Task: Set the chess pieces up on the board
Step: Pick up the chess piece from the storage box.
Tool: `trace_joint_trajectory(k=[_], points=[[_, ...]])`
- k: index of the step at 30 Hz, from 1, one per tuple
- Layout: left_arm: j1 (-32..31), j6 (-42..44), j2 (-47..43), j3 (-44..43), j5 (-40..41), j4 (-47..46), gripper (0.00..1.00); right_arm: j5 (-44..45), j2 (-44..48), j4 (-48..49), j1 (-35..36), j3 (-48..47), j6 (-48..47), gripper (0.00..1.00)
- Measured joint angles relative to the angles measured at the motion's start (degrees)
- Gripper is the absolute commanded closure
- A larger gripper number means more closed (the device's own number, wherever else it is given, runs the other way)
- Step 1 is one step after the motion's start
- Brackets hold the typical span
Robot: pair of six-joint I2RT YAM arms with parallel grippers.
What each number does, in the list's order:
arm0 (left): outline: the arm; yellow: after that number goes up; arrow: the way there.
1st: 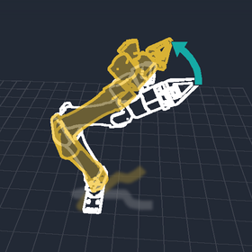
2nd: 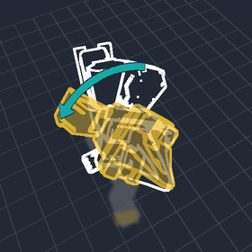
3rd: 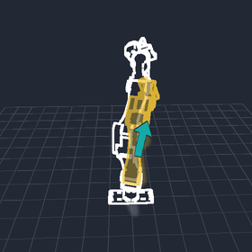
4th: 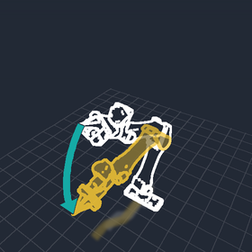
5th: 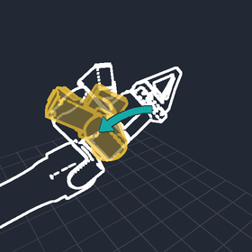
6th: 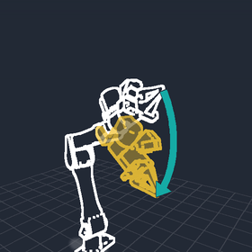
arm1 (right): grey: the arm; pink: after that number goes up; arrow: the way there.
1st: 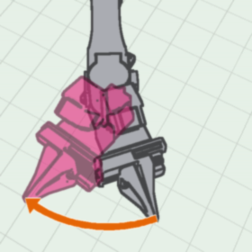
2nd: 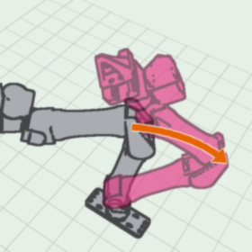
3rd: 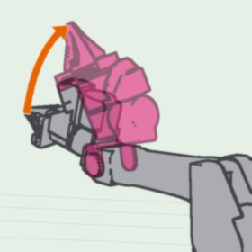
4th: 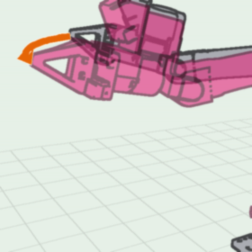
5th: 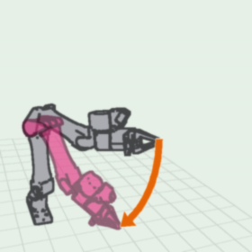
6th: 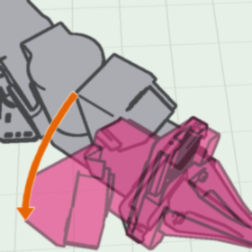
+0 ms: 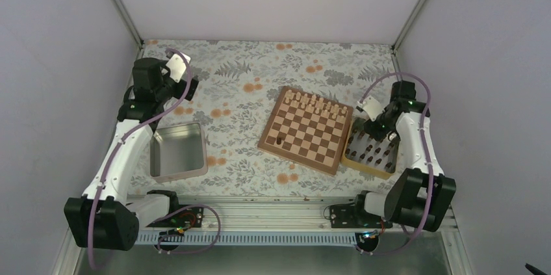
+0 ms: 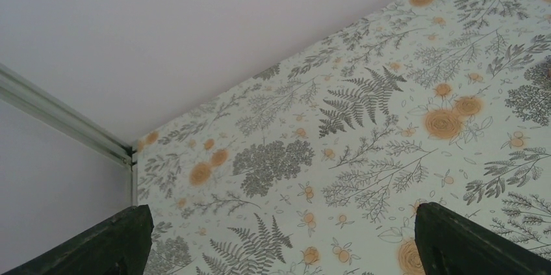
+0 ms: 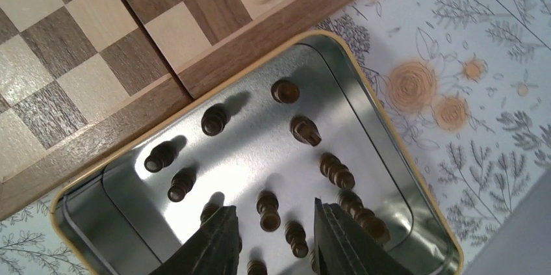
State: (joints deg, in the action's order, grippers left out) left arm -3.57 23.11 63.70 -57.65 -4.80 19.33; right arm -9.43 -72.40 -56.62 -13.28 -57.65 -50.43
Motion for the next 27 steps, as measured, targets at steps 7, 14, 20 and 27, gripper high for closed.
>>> trace_joint_trajectory(k=[7, 14, 20, 27], points=[[0.0, 0.0, 0.6, 0.2, -0.9, -0.5, 0.00, -0.8, -7.2, 2.2, 0.0, -0.7, -3.7, 0.71], [0.0, -0.2, 0.6, 0.2, -1.3, -0.5, 0.00, 0.1, -12.6, 4.9, 0.0, -0.7, -4.9, 0.73], [0.0, -0.2, 0.6, 0.5, -1.3, -0.7, 0.00, 0.3, -14.1, 6.2, 0.0, -0.8, -5.4, 0.74], [0.0, -0.2, 0.6, 1.0, -1.3, -0.9, 0.00, 1.5, -15.8, 7.5, 0.0, -0.8, -5.5, 0.74]])
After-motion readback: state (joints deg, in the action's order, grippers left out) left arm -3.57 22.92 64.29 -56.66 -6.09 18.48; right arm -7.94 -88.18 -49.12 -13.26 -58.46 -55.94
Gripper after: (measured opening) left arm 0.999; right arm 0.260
